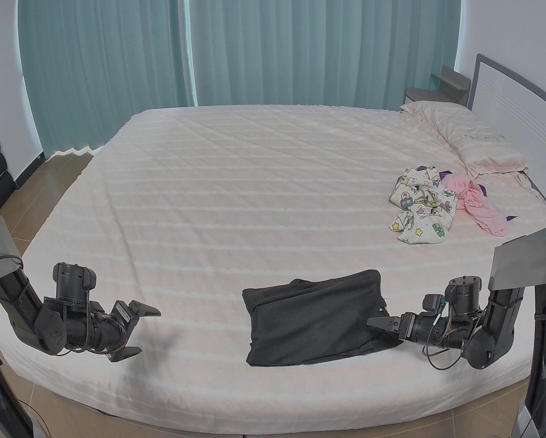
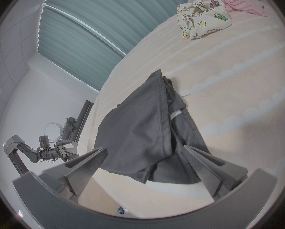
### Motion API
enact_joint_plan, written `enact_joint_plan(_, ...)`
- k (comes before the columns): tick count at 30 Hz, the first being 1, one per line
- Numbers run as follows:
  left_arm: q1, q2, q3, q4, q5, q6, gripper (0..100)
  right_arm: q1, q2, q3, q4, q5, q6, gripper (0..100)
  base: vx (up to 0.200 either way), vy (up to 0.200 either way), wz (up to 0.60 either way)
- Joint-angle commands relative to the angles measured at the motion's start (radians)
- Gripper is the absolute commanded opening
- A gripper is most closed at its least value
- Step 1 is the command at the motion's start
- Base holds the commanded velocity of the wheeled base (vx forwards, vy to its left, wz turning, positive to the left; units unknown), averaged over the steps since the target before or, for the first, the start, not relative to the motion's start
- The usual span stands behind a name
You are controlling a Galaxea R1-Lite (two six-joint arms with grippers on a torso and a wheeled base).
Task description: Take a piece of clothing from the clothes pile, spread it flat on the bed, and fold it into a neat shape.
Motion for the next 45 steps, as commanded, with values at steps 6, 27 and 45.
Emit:
enact_joint_plan(6,-0.001,0.002,0.0,0.0,0.001,0.0,100,0.002,0.092,-0.072,-0.087,0.002,0.012,100,0.0,0.0,0.0)
enact_joint_plan(27,-0.008,0.008,0.003,0.001,0.014,0.028,100,-0.011,0.09,0.017,-0.149,-0.007,0.013,0,0.0,0.0,0.0)
enact_joint_plan(45,-0.008,0.008,0.003,0.001,0.014,0.026,100,-0.067,0.072,0.108,-0.201,-0.007,-0.025,0,0.0,0.0,0.0)
